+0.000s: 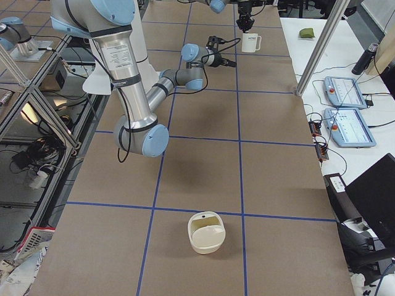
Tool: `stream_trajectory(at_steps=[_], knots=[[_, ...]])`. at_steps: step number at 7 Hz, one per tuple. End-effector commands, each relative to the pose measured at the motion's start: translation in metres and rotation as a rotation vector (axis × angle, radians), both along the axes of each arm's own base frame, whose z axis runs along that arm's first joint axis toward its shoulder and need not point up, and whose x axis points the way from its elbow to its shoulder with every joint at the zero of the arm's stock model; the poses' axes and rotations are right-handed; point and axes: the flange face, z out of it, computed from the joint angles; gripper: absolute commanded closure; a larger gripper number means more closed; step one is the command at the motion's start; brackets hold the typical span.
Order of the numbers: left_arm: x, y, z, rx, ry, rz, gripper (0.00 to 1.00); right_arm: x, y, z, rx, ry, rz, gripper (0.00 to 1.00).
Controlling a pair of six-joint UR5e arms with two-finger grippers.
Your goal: Left arm hands cup to right arm to dump lemon
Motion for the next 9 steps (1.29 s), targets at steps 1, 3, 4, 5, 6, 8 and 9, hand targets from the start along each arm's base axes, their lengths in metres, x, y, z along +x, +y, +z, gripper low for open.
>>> stream_trajectory(at_steps=[1,3,4,5,6,8,9], knots=[[0.041,0.033,-0.025,-0.030,0.041,0.072,1.00,-0.013,0.014,-0.010,0.015,-0.017,0.036,0.01],[0.060,0.056,-0.039,-0.024,0.060,0.112,1.00,-0.015,0.016,-0.013,0.017,-0.019,0.036,0.01],[0.061,0.069,-0.048,-0.029,0.078,0.121,1.00,-0.015,0.016,-0.013,0.017,-0.019,0.038,0.01],[0.064,0.077,-0.052,-0.032,0.087,0.130,1.00,-0.015,0.016,-0.012,0.018,-0.016,0.043,0.01],[0.068,0.084,-0.055,-0.030,0.089,0.143,1.00,-0.013,0.014,-0.012,0.017,-0.016,0.059,0.01],[0.071,0.088,-0.056,-0.029,0.091,0.150,1.00,-0.013,0.014,-0.013,0.018,-0.018,0.069,0.01],[0.074,0.098,-0.061,-0.020,0.100,0.164,1.00,-0.013,0.014,-0.012,0.018,-0.015,0.070,0.01]])
